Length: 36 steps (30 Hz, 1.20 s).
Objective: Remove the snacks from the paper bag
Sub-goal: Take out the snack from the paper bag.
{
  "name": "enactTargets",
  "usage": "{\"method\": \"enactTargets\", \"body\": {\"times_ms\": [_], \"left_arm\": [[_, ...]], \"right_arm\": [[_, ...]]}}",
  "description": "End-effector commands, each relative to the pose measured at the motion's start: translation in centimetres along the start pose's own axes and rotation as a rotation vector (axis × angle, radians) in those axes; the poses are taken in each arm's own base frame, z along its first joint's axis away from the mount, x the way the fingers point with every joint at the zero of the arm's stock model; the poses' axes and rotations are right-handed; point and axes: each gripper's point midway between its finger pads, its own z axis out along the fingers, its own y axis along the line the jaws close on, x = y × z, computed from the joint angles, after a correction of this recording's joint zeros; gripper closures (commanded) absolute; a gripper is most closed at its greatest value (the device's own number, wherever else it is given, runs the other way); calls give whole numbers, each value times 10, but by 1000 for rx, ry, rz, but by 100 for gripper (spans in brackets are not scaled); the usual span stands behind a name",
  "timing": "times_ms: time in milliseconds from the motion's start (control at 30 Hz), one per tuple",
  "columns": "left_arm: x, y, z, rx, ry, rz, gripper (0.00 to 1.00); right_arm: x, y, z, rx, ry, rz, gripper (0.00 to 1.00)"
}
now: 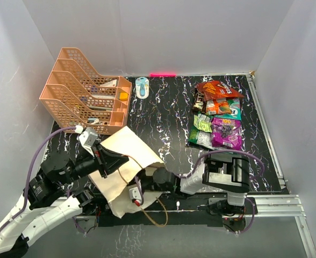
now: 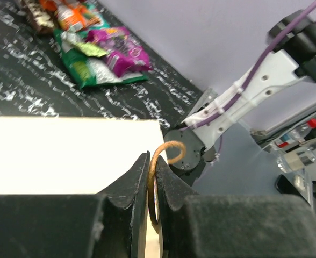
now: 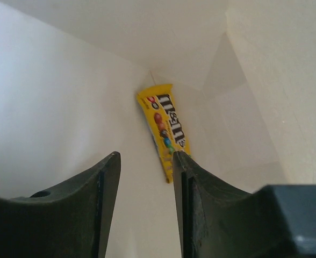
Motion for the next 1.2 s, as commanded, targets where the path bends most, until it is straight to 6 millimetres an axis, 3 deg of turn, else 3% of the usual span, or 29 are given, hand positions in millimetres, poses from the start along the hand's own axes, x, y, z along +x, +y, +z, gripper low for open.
{"method": "enactTargets", "body": {"times_ms": [0,133,300,467,567,667,1033,1167], "left_arm": [[18,22,-1,-109,66,-24,93],[17,20,4,-102,82,-17,93],[12,16,9,-88,80,-16,94],[2,19,1,-122,48,-1,94],[-6,24,-8,-160,0,6,95],[-12,21,-13,-151,-38,8,95],[-10,7,-2,-73,18,20,95],[-10,2,3,-45,33,24,95]], "right_arm": [[-24,-21,20,-34,-93,-84,47],[-16,-23,36,-6,-71,-88,41],[4,-23,48,52,3,-121,41],[22,-16,38,38,64,-193,43],[23,-19,27,34,75,-238,44],[31,-16,30,-12,106,-267,44],[29,-37,89,43,85,-306,34],[40,-39,107,22,80,-310,34]]}}
